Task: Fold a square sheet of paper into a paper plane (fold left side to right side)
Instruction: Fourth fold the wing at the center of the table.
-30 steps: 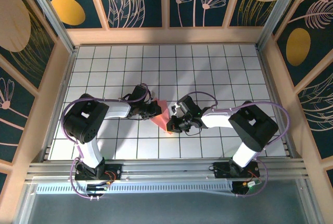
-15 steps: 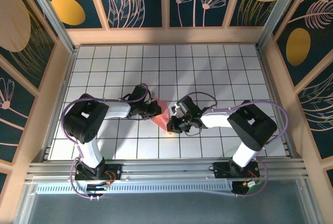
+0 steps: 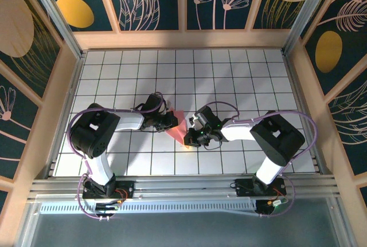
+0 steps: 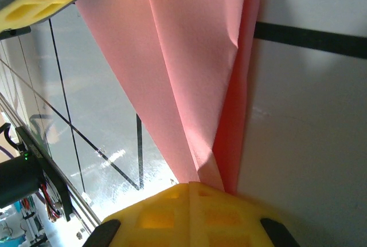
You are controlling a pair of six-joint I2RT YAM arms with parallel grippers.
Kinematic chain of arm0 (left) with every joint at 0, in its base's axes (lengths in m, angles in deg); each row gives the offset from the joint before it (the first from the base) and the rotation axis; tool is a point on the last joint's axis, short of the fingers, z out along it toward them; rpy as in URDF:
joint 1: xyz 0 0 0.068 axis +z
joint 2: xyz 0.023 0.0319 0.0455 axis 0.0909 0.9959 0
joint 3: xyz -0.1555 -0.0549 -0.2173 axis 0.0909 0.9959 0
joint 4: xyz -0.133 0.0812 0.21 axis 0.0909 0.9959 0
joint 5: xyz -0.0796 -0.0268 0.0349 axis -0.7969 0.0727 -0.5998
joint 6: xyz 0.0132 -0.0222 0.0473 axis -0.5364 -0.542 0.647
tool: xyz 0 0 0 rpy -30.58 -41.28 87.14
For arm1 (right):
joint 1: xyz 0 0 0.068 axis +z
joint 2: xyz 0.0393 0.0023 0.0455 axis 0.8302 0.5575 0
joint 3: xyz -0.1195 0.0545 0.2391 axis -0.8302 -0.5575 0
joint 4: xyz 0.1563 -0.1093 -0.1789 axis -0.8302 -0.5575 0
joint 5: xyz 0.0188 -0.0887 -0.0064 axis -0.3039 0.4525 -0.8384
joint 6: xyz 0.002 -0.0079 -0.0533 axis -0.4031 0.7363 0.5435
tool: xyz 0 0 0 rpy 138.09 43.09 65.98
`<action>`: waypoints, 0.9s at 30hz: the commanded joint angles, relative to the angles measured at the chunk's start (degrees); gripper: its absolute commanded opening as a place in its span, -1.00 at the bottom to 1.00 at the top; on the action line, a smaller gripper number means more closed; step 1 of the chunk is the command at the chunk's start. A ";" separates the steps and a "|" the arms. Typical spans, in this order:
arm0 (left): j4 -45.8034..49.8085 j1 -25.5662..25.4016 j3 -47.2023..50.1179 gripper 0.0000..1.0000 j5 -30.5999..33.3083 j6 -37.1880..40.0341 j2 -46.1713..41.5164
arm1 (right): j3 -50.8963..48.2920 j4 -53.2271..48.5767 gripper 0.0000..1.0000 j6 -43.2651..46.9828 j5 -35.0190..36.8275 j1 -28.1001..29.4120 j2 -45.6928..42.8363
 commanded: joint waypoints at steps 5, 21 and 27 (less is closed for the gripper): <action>6.12 -0.05 1.75 -1.00 4.15 0.70 2.14 | -1.45 -1.45 -1.00 0.07 1.29 0.56 1.46; 6.69 -0.05 1.51 -1.00 5.62 0.28 2.63 | -3.89 -5.05 -1.00 0.77 1.39 1.21 0.59; 7.44 -0.05 0.99 -1.00 6.49 0.31 2.87 | -4.68 -7.18 -1.00 1.62 0.46 2.74 -0.16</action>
